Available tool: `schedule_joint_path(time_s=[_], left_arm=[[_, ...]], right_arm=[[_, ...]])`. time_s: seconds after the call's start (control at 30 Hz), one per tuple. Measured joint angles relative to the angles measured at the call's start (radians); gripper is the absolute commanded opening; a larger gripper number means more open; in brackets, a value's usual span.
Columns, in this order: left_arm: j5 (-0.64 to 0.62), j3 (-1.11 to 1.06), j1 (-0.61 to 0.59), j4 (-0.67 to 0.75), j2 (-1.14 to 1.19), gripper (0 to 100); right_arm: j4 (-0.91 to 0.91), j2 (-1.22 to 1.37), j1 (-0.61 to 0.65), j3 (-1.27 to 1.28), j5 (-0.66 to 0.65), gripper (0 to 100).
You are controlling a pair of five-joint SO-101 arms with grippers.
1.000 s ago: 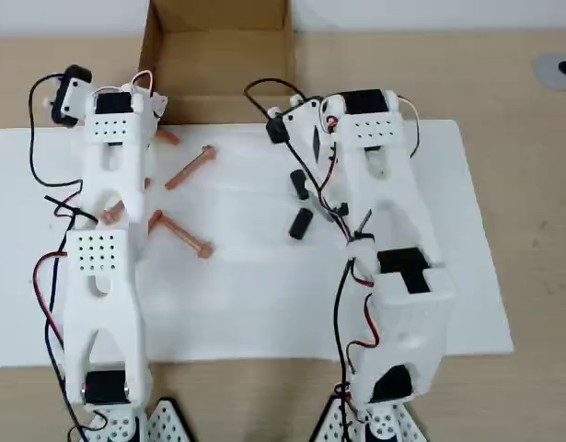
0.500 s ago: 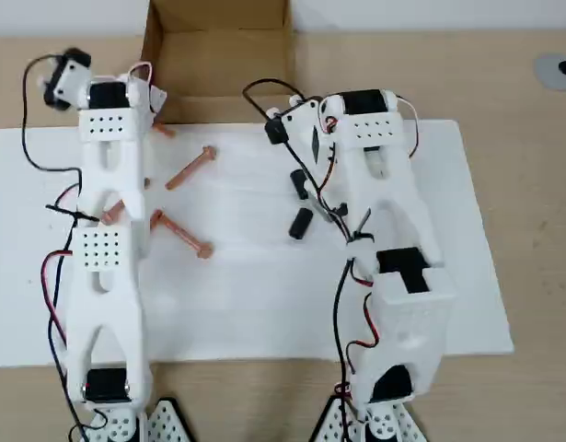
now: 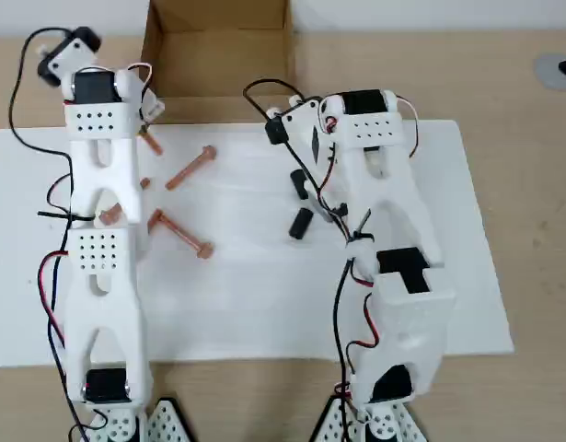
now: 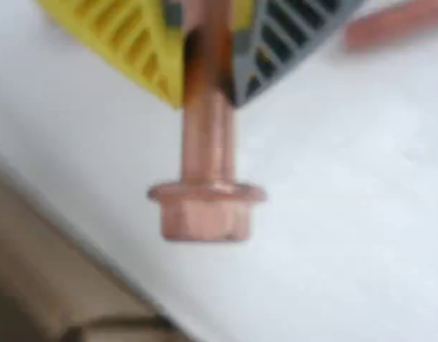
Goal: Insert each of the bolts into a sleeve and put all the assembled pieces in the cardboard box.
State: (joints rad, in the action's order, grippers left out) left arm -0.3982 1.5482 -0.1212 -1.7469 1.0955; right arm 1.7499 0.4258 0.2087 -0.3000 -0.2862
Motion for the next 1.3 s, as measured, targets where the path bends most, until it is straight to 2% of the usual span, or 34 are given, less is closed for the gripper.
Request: schedule_joint_path(time_s=[0.17, 0.33, 0.53, 0.67, 0.83, 1.0, 1.2, 1.3], left_arm=[[0.322, -0.163, -0.014, -0.002, -0.08, 0], [0.482, -0.465, 0.014, -0.002, -0.269, 1], [0.511, -0.879, 0.123, 0.0, -0.663, 1], [0.511, -1.146, 0.138, 0.029, -1.002, 1], [0.52, -1.602, 0.12, 0.196, -1.367, 1], [0.519, -2.041, 0.115, 0.376, -1.679, 1], [0.519, -2.259, 0.115, 0.47, -2.047, 1], [0.519, -2.343, 0.115, 0.502, -2.185, 1]], right_arm=[[0.006, 0.0, 0.0, 0.0, 0.0, 18.6], [0.023, 0.0, 0.0, 0.0, 0.0, 18.6], [0.023, -0.012, 0.0, 0.0, 0.0, 18.6], [0.023, -0.091, 0.0, 0.012, 0.0, 18.7], [0.017, -0.115, 0.0, 0.072, 0.0, 18.7], [-0.063, -0.074, 0.0, 0.075, -0.026, 18.8], [-0.06, 0.063, 0.051, -0.051, -0.015, 18.9], [-0.058, 0.127, 0.098, -0.16, -0.011, 23.6]])
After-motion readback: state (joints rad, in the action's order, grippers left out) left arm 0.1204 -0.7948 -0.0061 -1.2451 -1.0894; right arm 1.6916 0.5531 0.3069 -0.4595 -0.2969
